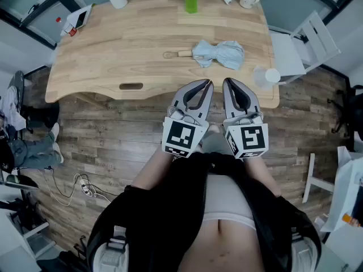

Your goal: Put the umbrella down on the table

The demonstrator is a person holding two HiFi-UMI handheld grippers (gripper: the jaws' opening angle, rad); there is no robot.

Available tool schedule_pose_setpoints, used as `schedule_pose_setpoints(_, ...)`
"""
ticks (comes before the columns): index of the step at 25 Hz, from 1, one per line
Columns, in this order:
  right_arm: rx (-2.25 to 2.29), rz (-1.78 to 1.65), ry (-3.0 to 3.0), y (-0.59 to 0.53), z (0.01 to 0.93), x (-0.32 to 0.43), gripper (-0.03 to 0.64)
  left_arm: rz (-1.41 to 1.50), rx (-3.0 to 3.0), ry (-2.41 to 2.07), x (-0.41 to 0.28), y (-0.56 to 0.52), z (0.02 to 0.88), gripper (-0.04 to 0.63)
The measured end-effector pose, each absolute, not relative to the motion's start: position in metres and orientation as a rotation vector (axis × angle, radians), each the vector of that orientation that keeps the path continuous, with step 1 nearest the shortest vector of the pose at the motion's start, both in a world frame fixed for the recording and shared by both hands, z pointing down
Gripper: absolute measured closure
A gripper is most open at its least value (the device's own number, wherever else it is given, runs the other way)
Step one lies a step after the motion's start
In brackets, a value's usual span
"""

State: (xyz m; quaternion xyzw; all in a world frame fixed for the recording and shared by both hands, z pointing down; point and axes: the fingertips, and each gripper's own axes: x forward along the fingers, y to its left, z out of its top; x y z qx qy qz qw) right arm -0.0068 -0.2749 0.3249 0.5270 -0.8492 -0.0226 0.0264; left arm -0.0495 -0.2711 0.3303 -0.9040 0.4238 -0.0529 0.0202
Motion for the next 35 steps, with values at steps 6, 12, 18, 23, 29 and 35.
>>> schedule_pose_setpoints(6,1.635,-0.096,-2.67,-0.251,0.309,0.001,0.586,-0.188,-2.783,1.291,-0.038,-0.249,0.324,0.581)
schedule_pose_setpoints(12,1.539,-0.155,-2.675,-0.219,0.309,0.001,0.586,-0.191,-2.792,1.32,-0.026,-0.222,0.326,0.581)
schedule_pose_setpoints(18,1.483,-0.167,-2.703,-0.173,0.313,0.02,0.586,-0.175,-2.794,1.35,-0.003,-0.173,0.332,0.581)
schedule_pose_setpoints(23,1.478,-0.134,-2.66,-0.131,0.322,0.034,0.586,-0.191,-2.805,1.356,0.012,-0.127,0.339,0.581)
schedule_pose_setpoints(29,1.432,-0.119,-2.676,-0.068,0.326,0.051,0.586,-0.172,-2.806,1.395,0.03,-0.064,0.343,0.581)
schedule_pose_setpoints(35,1.434,-0.133,-2.696,-0.014,0.322,0.074,0.586,-0.151,-2.776,1.432,0.049,-0.011,0.338,0.581)
